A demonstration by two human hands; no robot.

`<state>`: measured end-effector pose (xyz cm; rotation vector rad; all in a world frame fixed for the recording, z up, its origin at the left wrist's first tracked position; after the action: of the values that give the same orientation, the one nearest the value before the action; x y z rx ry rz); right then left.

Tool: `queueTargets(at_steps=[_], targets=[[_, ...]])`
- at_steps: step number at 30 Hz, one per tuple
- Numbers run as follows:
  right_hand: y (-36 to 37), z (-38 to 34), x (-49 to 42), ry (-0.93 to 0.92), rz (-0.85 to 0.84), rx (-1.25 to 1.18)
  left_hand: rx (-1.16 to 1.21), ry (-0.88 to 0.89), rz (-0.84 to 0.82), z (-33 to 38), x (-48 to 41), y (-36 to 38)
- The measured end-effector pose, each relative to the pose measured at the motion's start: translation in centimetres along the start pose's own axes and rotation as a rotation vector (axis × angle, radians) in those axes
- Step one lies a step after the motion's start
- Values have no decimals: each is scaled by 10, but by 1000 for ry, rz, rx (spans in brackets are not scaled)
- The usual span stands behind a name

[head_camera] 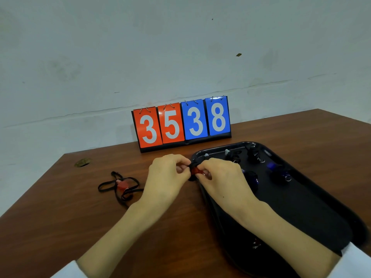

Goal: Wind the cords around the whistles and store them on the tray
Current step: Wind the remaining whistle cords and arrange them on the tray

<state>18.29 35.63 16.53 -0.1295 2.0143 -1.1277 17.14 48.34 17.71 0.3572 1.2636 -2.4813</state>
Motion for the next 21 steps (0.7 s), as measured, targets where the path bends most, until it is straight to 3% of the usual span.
queueTargets(at_steps=[4,6,10,14,16,21], targets=[[3,-2,0,-6,-76,-3,-179,146,22,9,9,5],[5,-1,0,7,-114,-11,-137,123,31,8,9,5],[8,5,-1,66,-151,-52,151,-45,-3,-1,4,3],[5,7,-1,103,-136,-114,557,-312,-165,-21,-8,5],[6,7,0,104,-142,-121,646,-350,-231,-27,-10,8],[6,10,1,123,-124,-128,356,-113,-153,-26,-16,6]])
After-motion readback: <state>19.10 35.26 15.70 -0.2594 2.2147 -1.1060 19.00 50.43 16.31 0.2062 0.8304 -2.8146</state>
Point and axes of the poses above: each hand's wrist, its own x-axis away from the middle knuckle, its own y-axis out of the palm, z = x × y, the point moved 5 cm from there along -x, towards the middle knuckle, and after that the axes turned 7 degrees about -y, right-handed, at the moved point
